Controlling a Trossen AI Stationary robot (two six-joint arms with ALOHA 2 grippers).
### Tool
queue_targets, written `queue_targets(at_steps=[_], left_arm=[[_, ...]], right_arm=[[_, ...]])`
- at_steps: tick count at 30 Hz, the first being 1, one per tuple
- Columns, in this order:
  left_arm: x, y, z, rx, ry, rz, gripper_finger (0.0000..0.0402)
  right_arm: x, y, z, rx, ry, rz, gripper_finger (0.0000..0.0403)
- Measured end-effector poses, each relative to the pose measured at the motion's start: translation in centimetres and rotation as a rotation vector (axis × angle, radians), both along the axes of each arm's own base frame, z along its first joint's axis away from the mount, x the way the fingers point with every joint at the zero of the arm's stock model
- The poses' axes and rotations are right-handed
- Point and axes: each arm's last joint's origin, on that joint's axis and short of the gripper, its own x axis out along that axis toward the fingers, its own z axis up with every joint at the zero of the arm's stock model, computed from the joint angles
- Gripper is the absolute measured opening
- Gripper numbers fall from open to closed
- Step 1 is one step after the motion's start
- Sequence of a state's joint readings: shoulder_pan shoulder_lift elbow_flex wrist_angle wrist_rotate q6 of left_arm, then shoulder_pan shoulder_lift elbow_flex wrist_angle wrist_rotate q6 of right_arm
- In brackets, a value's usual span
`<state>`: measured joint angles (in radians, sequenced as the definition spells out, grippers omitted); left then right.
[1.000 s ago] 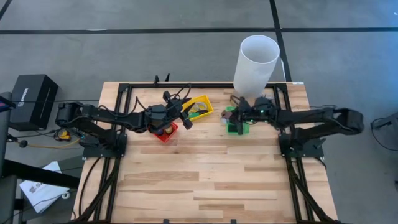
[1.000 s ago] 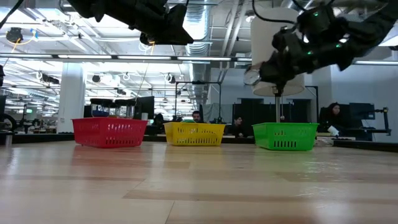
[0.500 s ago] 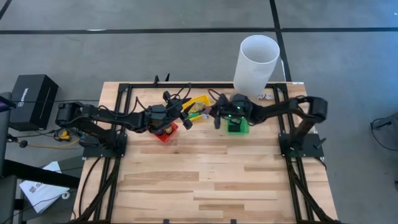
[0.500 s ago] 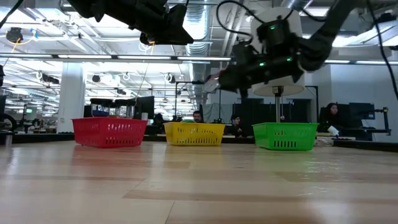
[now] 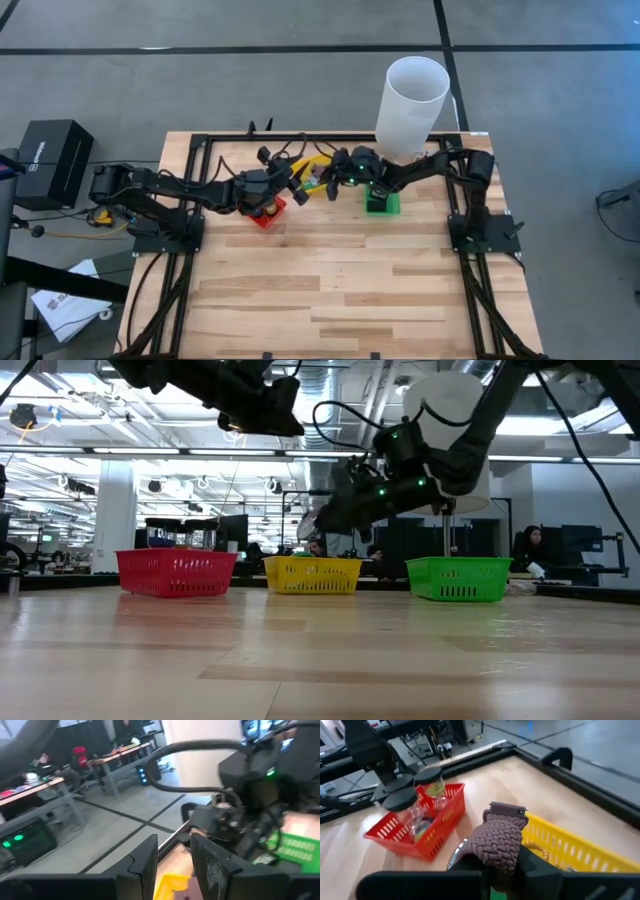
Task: Pick & Place Office items
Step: Put the brown watch into the yellow basket
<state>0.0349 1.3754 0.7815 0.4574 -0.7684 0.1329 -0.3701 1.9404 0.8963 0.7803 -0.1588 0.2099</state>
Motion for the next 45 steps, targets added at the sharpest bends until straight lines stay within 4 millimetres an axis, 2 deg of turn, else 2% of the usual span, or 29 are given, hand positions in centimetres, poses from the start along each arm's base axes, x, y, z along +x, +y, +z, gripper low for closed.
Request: queue_targets(at_steps=[6, 13, 17, 27, 35, 45], left_arm=[[-0.1, 0.1, -0.2, 0.005, 0.022, 0.035, 0.0111], [-0.1, 0.1, -0.2, 0.005, 0.021, 0.035, 0.0111], [-0.1, 0.1, -0.2, 0.005, 0.021, 0.035, 0.0111], [-0.1, 0.1, -0.2, 0.005, 0.020, 0.035, 0.0111], [-0.1, 0.1, -0.2, 0.005, 0.020, 0.035, 0.0111], [-0.1, 0.1, -0.2, 0.005, 0.020, 0.034, 0.0111]], right_arm=[[-0.2, 0.0, -0.3, -0.014, 0.060, -0.009, 0.0016], [-0.4, -0.5, -0.6, -0.054, 0.119, -0.207, 0.0017], [-0.4, -0.7, -0.5, -0.071, 0.117, -0.260, 0.0017], [-0.5, -1.8, -0.8, -0.045, 0.231, -0.289, 0.0034], [-0.6, -1.9, -0.9, -0.035, 0.235, -0.275, 0.0084], [-0.9, -1.6, -1.5, -0.015, 0.314, -0.256, 0.0196]])
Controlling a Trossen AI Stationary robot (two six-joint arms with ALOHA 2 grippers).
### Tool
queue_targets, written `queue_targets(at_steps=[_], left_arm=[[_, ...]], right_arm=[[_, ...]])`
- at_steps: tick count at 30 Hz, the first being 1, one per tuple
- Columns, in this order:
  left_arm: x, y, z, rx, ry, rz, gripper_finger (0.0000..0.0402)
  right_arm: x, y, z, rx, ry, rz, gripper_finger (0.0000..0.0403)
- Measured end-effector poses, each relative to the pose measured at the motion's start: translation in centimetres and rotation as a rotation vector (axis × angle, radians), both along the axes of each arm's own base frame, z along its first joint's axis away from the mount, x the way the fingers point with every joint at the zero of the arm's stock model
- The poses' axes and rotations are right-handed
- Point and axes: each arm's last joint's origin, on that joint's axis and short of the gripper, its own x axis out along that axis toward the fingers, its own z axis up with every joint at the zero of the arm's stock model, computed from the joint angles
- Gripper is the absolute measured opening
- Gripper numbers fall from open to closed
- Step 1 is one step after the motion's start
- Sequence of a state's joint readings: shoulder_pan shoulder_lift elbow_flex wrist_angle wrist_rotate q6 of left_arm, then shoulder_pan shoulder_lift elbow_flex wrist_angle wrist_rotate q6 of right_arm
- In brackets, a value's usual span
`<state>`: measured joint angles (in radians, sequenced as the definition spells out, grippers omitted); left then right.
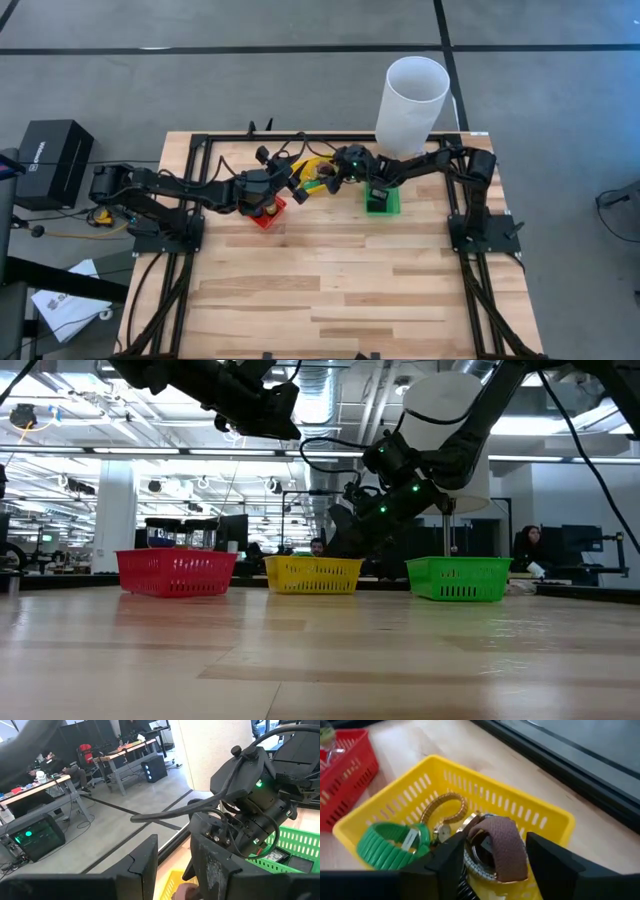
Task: Pick & Place Office items
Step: Put the brown watch into the yellow basket, then adjust the green watch
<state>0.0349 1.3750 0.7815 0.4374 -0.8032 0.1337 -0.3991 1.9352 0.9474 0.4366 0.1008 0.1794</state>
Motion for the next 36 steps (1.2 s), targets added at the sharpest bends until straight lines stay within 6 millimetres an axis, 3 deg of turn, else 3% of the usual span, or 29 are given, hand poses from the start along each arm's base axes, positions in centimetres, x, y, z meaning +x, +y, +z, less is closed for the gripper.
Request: queue_targets(at_steps=[7, 24, 32, 36], left_arm=[[0.0, 0.0, 0.0, 0.000, 0.000, 0.000, 0.0111], [0.0, 0.0, 0.0, 0.000, 0.000, -0.001, 0.0111], [0.0, 0.0, 0.0, 0.000, 0.000, 0.001, 0.0111], [0.0, 0.0, 0.0, 0.000, -0.001, 0.003, 0.0111]], right_arm=[[0.1, 0.4, 0.1, -0.060, 0.042, 0.115, 0.0231], [1.3, 3.7, 0.4, -0.217, 0.084, 0.331, 0.0225], [2.2, 3.8, 1.5, -0.192, 0.032, 0.321, 0.0225], [2.9, 4.1, 2.2, -0.136, 0.014, 0.414, 0.0225]])
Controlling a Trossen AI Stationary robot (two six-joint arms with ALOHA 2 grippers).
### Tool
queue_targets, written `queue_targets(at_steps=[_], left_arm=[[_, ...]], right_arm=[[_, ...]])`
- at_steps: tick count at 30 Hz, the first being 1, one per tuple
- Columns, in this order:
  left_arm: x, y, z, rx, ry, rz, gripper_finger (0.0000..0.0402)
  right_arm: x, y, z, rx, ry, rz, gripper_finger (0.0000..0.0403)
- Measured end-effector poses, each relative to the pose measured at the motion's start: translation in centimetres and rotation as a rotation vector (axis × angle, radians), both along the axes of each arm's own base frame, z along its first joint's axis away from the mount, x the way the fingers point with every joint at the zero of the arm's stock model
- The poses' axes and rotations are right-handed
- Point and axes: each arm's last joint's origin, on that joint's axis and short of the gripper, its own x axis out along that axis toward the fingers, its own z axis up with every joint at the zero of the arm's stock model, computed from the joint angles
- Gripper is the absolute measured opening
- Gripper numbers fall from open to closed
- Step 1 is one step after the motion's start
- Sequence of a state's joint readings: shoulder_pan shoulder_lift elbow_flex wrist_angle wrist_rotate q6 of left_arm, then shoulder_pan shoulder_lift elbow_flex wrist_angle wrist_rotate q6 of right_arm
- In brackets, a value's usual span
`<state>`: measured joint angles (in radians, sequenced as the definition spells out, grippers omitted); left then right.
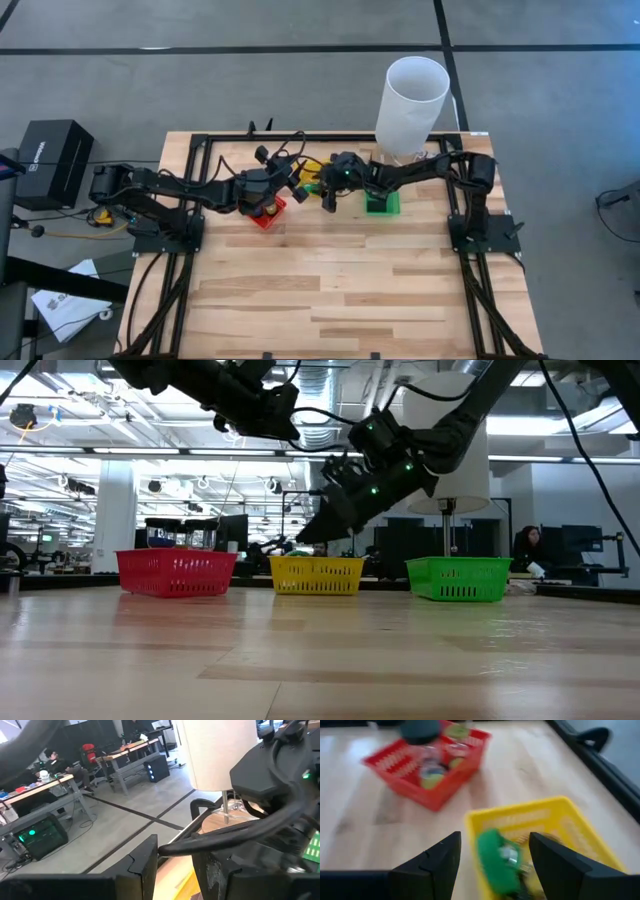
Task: Pick & Place Office items
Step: Adjust the green watch
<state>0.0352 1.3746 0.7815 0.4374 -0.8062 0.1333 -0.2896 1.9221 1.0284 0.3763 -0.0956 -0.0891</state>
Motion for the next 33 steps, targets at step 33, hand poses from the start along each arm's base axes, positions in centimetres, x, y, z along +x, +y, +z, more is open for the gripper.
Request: queue_targets(at_steps=[33], left_arm=[[0.0, 0.0, 0.0, 0.000, 0.000, 0.000, 0.0111]], right_arm=[[1.0, -0.4, -0.6, -0.118, 0.064, -0.026, 0.0225]])
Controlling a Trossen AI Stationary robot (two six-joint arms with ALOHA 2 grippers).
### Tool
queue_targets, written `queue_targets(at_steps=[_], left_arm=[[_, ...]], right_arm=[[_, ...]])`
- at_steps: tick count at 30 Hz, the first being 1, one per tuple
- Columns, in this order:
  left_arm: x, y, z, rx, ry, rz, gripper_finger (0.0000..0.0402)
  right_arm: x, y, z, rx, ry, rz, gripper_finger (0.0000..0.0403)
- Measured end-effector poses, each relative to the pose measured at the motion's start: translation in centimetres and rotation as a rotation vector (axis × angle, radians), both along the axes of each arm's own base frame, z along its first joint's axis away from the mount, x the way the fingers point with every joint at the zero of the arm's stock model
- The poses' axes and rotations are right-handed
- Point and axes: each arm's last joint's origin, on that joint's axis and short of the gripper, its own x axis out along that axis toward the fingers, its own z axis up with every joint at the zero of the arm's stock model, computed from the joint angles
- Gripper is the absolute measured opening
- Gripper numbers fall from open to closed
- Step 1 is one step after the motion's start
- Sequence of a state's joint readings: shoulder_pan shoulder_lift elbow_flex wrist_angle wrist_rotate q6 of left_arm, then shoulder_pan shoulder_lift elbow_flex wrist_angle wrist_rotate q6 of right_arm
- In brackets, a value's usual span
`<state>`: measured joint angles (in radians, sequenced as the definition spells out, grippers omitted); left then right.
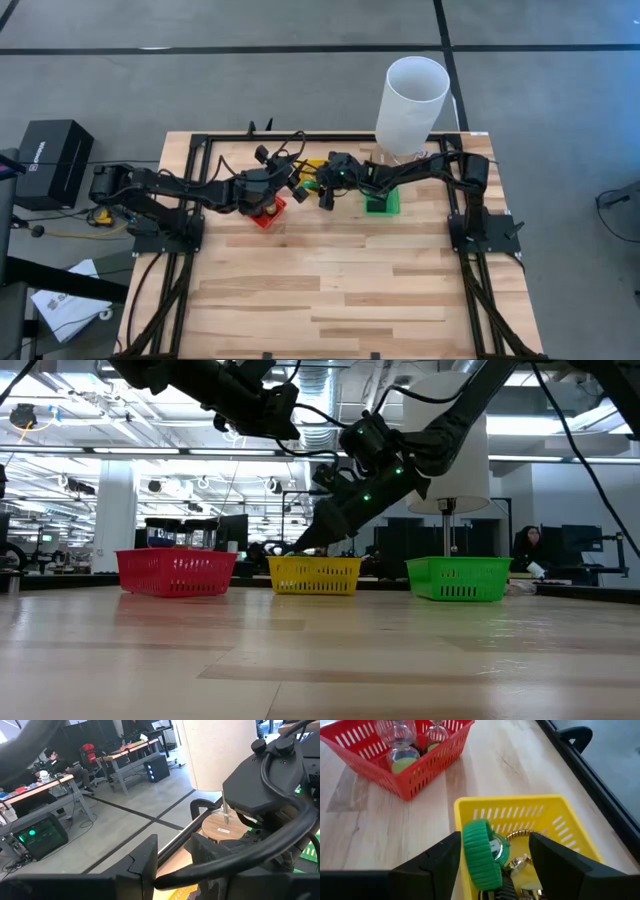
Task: Pick & Place Office items
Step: Adjust the green watch, then return to Home Position
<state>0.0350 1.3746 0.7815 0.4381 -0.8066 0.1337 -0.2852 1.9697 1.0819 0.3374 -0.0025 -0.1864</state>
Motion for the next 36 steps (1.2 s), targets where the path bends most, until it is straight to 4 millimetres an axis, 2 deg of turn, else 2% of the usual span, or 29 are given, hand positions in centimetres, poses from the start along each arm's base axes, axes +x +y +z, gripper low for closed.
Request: queue_targets(at_steps=[4, 11, 24, 29, 36], left_arm=[[0.0, 0.0, 0.0, 0.000, 0.000, -0.001, 0.0111], [0.0, 0.0, 0.0, 0.000, 0.001, -0.002, 0.0111], [0.0, 0.0, 0.0, -0.002, 0.000, -0.006, 0.0111], [0.0, 0.0, 0.0, -0.001, -0.001, -0.007, 0.0111], [0.0, 0.0, 0.0, -0.001, 0.000, -0.002, 0.0111]], right_arm=[[-0.1, 0.0, -0.1, 0.001, 0.012, 0.001, 0.0219], [-0.4, -0.7, -0.2, 0.024, 0.026, -0.030, 0.0181], [-1.5, -3.7, -0.2, 0.096, 0.004, -0.150, 0.0120], [-1.3, -3.7, 0.0, 0.090, -0.030, -0.135, 0.0112], [-1.0, -2.6, 0.4, 0.049, -0.013, -0.078, 0.0106]])
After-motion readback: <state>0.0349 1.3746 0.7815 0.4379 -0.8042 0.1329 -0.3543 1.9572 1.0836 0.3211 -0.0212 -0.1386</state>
